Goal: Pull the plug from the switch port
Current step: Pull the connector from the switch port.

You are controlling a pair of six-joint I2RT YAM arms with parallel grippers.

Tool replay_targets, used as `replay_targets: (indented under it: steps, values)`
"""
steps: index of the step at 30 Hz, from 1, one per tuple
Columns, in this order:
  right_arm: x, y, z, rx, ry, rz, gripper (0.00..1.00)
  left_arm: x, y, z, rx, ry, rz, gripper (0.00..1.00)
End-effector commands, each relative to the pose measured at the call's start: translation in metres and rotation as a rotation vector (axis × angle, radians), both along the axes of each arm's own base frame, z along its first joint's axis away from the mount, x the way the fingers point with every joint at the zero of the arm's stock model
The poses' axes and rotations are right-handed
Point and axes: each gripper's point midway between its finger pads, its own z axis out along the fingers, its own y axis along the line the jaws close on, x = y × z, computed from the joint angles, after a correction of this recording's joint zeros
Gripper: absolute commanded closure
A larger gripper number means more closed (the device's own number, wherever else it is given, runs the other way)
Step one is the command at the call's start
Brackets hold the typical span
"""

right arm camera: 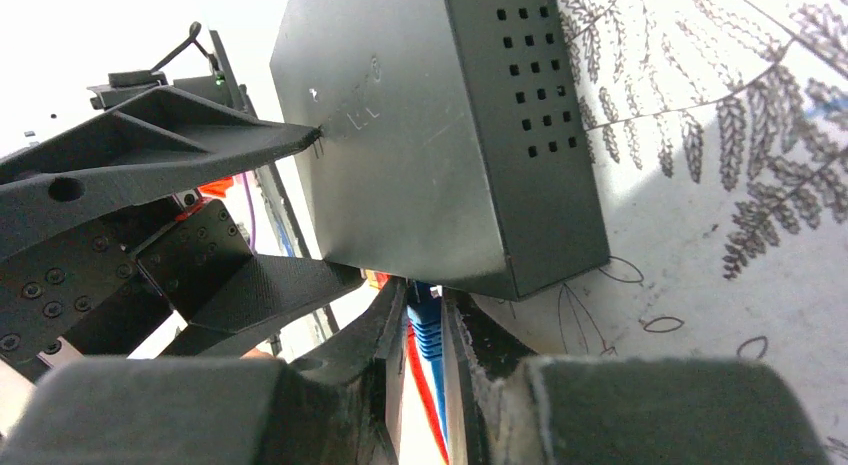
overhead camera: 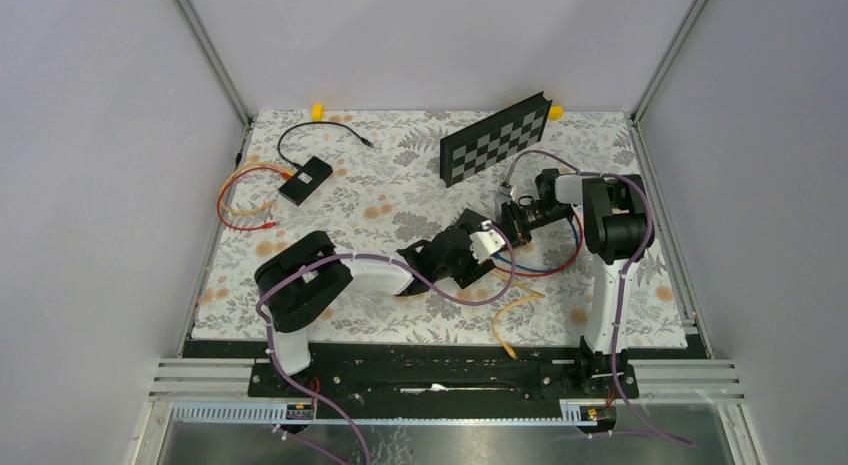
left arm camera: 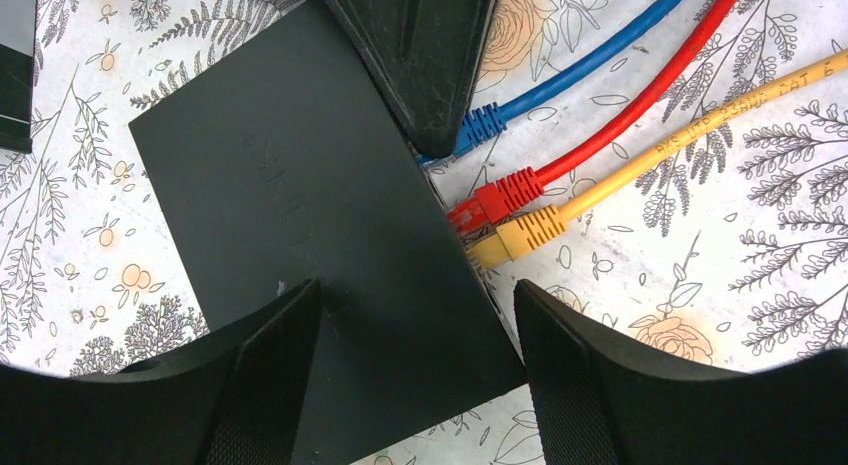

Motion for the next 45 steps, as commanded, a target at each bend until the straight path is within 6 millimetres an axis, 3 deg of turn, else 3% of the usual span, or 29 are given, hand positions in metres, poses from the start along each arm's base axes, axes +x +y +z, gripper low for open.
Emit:
replay_targets:
  steps: [1,13,24,31,39,45]
  values:
    - [-0.005,-0.003,-0.003,-0.051,-0.006,-0.019,1.0,-0.008,0.026,-0.038,0.112,0.093,0.05,0.28]
    - [0.01,-0.013,0.008,-0.063,-0.071,-0.002,1.0,-0.01,0.026,-0.039,0.107,0.098,0.046,0.28]
    - [-0.001,-0.008,-0.002,-0.033,0.012,-0.058,1.0,-0.008,0.024,-0.037,0.09,0.094,0.053,0.28]
    - [-0.001,-0.007,-0.001,-0.034,0.014,-0.087,1.0,-0.007,0.024,-0.038,0.09,0.092,0.056,0.27]
    - [0.009,-0.018,0.006,-0.074,-0.063,-0.001,1.0,-0.007,0.023,-0.037,0.09,0.097,0.058,0.27]
    - [0.002,-0.013,0.007,-0.028,-0.004,-0.027,1.0,-0.006,0.022,-0.036,0.084,0.096,0.063,0.27]
